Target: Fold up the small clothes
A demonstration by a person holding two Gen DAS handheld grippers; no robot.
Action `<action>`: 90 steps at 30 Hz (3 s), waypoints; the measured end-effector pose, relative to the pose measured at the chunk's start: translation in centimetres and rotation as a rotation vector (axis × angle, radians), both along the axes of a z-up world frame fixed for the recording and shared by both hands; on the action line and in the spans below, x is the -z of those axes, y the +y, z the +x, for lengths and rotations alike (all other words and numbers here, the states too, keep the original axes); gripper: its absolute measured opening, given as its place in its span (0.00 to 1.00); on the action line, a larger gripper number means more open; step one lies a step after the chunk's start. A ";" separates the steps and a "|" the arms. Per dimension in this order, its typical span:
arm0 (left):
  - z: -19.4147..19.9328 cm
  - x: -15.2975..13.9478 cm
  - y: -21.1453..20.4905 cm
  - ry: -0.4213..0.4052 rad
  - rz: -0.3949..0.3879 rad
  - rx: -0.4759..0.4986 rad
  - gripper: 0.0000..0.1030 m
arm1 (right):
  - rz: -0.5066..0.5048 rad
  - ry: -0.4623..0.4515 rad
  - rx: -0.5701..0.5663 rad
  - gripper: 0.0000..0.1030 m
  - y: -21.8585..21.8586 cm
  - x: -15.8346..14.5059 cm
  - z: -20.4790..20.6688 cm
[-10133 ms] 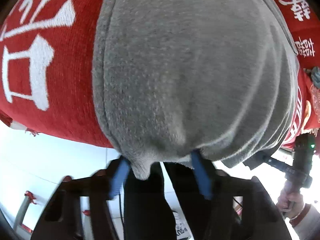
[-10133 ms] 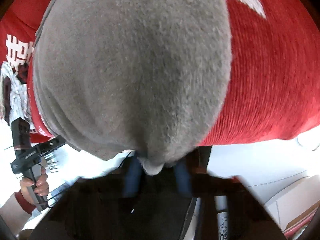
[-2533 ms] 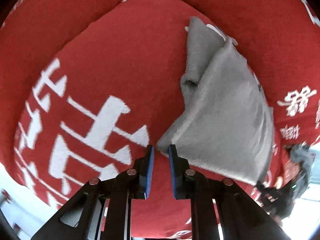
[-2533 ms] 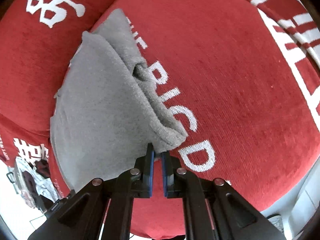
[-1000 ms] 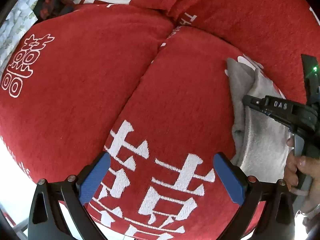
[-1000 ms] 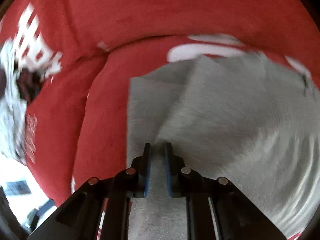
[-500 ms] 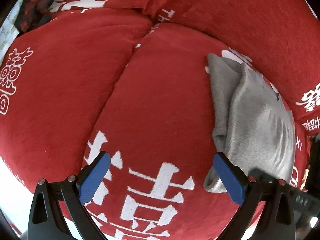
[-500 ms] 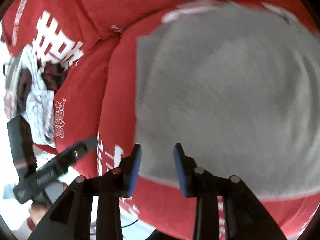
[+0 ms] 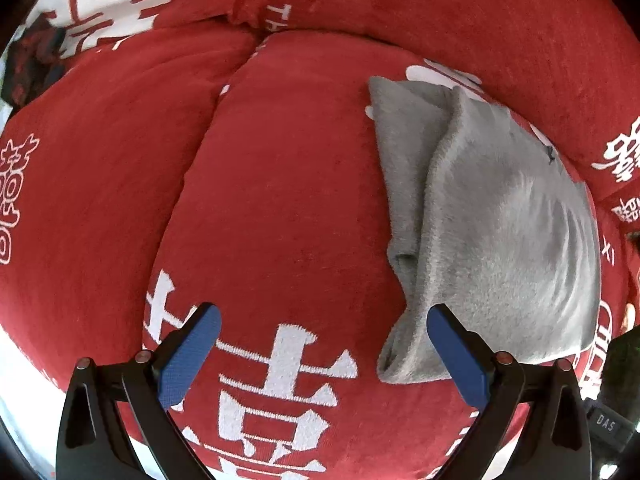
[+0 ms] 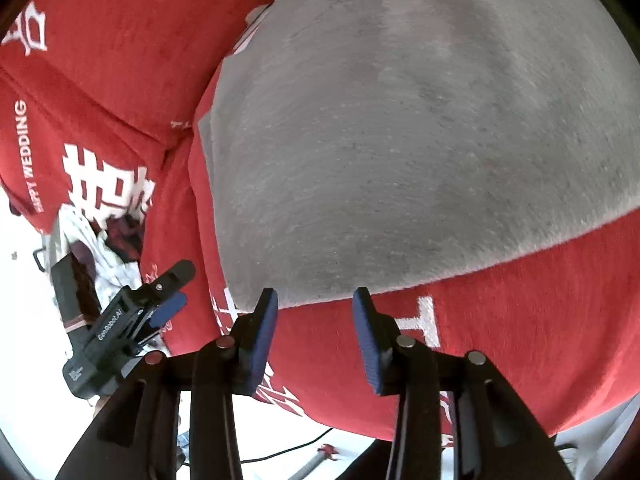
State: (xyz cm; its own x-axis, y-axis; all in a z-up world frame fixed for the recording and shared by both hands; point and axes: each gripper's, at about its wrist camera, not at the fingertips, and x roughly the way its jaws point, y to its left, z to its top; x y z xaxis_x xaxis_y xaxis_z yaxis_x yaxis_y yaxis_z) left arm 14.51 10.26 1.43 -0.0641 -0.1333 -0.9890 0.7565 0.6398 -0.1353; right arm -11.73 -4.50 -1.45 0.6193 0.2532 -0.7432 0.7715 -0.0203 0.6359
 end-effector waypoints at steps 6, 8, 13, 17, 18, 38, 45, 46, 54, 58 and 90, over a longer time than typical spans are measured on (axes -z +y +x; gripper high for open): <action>-0.6 0.5 -0.7 0.010 0.017 0.026 1.00 | 0.069 -0.033 0.032 0.41 1.1 1.5 -0.6; -0.9 0.6 -1.0 0.011 0.022 0.034 1.00 | 0.083 -0.043 0.060 0.41 1.4 2.0 -1.1; -0.4 0.8 -1.6 0.024 0.019 0.041 1.00 | 0.108 -0.086 0.155 0.42 2.2 3.5 -2.0; 1.5 0.8 -1.6 0.059 -0.012 -0.005 1.00 | 0.099 -0.130 0.189 0.52 2.3 3.3 -2.2; 2.0 0.9 -1.7 0.083 -0.025 -0.018 1.00 | 0.095 -0.136 0.192 0.52 2.3 3.3 -2.1; 3.3 5.7 -7.5 0.700 -0.254 -0.052 1.00 | 0.091 -0.437 0.321 0.09 -3.0 0.3 -0.9; 1.2 5.0 -12.7 0.682 -0.287 0.032 1.00 | -0.002 -0.418 0.187 0.09 -4.1 -2.2 -0.5; 0.5 4.5 -13.5 0.635 -0.277 0.068 0.99 | -0.012 -0.390 0.146 0.09 -3.8 -2.2 -0.2; -2.7 4.7 -16.2 0.397 -0.132 0.234 0.71 | -0.048 -0.112 -0.166 0.13 -1.3 -2.7 0.0; -2.9 4.6 -16.6 0.373 -0.120 0.214 0.71 | -0.158 -0.012 -0.144 0.32 -3.7 -4.1 -2.3; -19.2 -8.9 -26.1 0.354 -0.405 0.315 0.17 | -0.200 -0.003 0.109 0.04 -11.0 -4.4 -14.2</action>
State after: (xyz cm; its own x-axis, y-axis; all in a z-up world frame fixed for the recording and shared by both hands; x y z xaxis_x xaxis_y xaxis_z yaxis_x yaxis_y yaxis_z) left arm -4.65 -15.80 10.35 -0.4762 -0.4143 -0.7757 0.7655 0.2387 -0.5975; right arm -25.91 -15.45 2.91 0.6373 0.0323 -0.7700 0.7697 0.0234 0.6380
